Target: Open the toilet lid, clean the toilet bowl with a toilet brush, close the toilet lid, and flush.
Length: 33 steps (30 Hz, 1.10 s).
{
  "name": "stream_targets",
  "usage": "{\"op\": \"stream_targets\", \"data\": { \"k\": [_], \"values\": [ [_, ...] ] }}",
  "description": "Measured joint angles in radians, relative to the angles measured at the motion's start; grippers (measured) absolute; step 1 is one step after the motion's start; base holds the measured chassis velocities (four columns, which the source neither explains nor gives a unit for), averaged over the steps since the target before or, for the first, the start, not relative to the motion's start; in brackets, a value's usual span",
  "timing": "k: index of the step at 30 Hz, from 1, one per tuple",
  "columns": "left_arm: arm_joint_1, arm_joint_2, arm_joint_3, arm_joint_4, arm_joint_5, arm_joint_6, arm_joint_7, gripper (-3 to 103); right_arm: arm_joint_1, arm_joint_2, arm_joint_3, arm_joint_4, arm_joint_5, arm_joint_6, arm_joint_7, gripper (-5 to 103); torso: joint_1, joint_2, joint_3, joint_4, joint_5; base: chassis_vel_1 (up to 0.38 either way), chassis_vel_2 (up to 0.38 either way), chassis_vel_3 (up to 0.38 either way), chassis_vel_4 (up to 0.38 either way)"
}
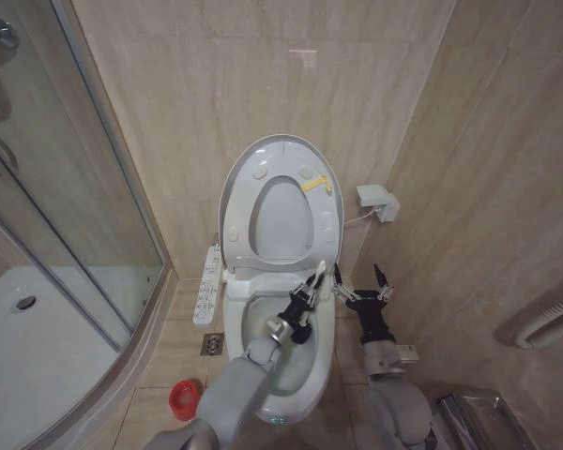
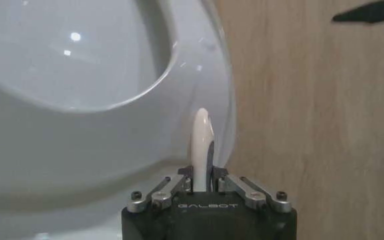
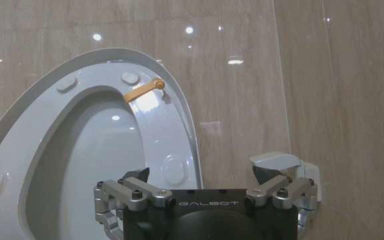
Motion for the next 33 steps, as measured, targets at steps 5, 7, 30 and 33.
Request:
{"op": "stream_targets", "data": {
  "k": [5, 7, 30, 33],
  "values": [
    [-0.015, 0.004, -0.013, 0.028, -0.003, -0.001, 0.014, 18, 0.0, 0.0, 0.0, 0.0, 0.0, 0.0, 0.0, 100, 0.0, 0.0, 0.0, -0.0004, -0.0001, 0.0, 0.0, 0.0, 0.0],
    [-0.016, 0.012, -0.018, 0.008, -0.003, -0.001, 0.015, 18, 0.0, 0.0, 0.0, 0.0, 0.0, 0.0, 0.0, 100, 0.0, 0.0, 0.0, -0.0001, 0.0001, 0.0, 0.0, 0.0, 0.0],
    [0.012, 0.001, -0.012, 0.018, 0.007, 0.007, 0.012, 18, 0.0, 0.0, 0.0, 0.0, 0.0, 0.0, 0.0, 100, 0.0, 0.0, 0.0, -0.0001, -0.0001, 0.0, 0.0, 0.0, 0.0],
    [0.011, 0.0, -0.012, 0.003, 0.02, 0.006, 0.013, 18, 0.0, 0.0, 0.0, 0.0, 0.0, 0.0, 0.0, 100, 0.0, 0.0, 0.0, -0.0002, 0.0, 0.0, 0.0, 0.0, 0.0]
  ]
}}
